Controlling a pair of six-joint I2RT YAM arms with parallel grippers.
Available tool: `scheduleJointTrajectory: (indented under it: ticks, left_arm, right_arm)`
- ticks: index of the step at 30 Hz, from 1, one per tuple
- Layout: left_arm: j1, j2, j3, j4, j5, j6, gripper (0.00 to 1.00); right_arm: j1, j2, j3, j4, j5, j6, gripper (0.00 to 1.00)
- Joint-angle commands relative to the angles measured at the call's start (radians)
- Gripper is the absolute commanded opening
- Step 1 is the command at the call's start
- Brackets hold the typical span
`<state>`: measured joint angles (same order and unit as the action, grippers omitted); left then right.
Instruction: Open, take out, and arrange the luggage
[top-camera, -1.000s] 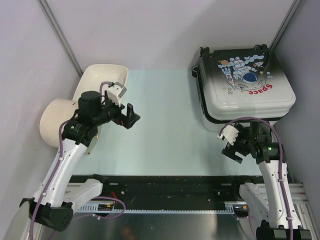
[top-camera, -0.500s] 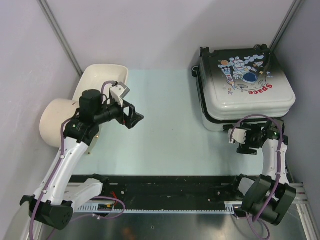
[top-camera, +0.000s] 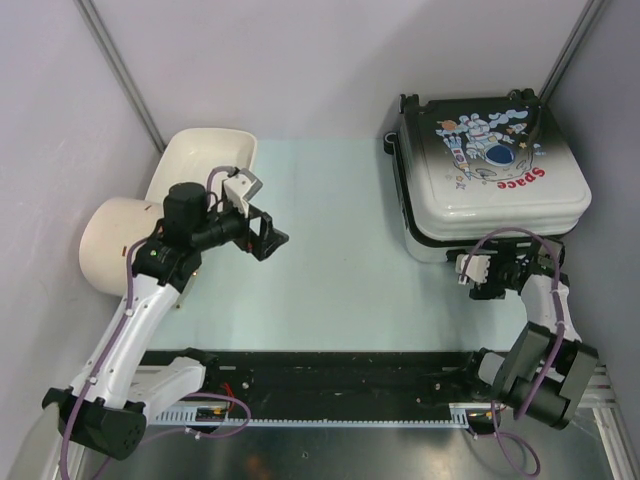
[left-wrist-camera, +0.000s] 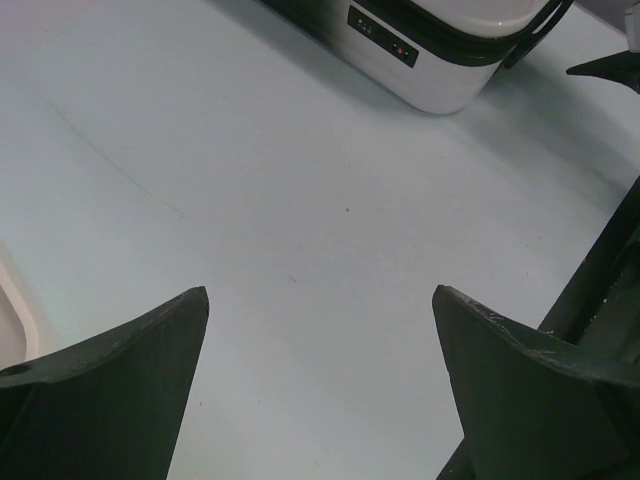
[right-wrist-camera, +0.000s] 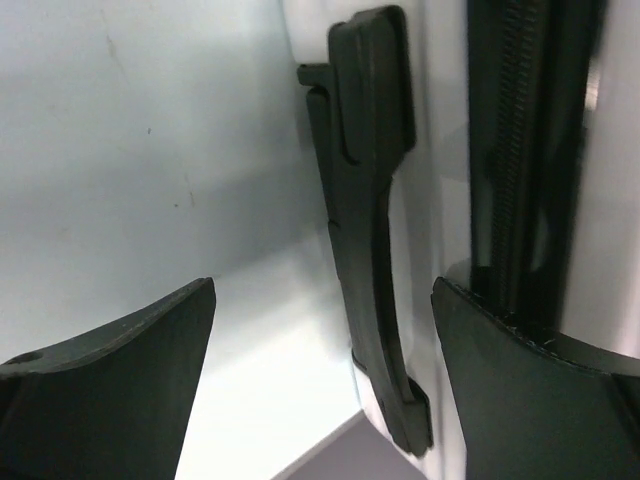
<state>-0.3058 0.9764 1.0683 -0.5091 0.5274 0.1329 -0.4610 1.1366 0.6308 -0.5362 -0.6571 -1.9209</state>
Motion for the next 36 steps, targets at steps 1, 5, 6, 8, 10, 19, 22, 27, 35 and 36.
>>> scheduleJointTrajectory:
  ticks: [1,5,6,8,10,19,22,27,35,36]
  left_arm:
    - [-0.006,-0.022,-0.024,0.032,0.019,0.028,1.0]
    - [-0.006,-0.028,-0.042,0.032,0.019,0.028,1.0]
    - [-0.006,-0.028,-0.047,0.034,0.017,0.031,1.0]
    - [-0.006,-0.03,-0.05,0.035,0.016,0.034,1.0]
    - [-0.006,-0.03,-0.053,0.035,0.013,0.033,1.0]
    - [-0.006,-0.027,-0.07,0.043,0.006,0.01,1.0]
    - [-0.006,-0.025,-0.068,0.05,-0.007,-0.006,1.0]
    - [-0.004,-0.008,-0.073,0.058,-0.052,-0.061,1.0]
    - [0.02,0.094,-0.056,0.095,-0.162,-0.3,1.0]
    - [0.023,0.103,-0.048,0.095,-0.165,-0.323,1.0]
  right_arm:
    - [0.031,0.073,-0.026,0.143,-0.027,-0.033,0.94]
    - [0.076,0.132,-0.026,0.148,0.001,-0.049,0.86]
    - [0.096,0.137,-0.026,0.127,0.008,-0.053,0.83]
    - [0.123,0.132,-0.026,0.102,0.013,-0.046,0.72]
    - [0.171,0.124,-0.026,0.065,0.019,-0.006,0.58]
    - [0.448,0.034,-0.042,0.044,0.056,0.31,0.0]
    - [0.596,0.026,-0.042,0.11,0.085,0.515,0.0]
    - [0.908,0.086,-0.036,0.391,0.268,0.979,0.0]
    - [1.314,0.291,0.176,0.742,0.641,1.482,0.32]
    - [1.331,0.314,0.279,0.719,0.657,1.522,0.53]
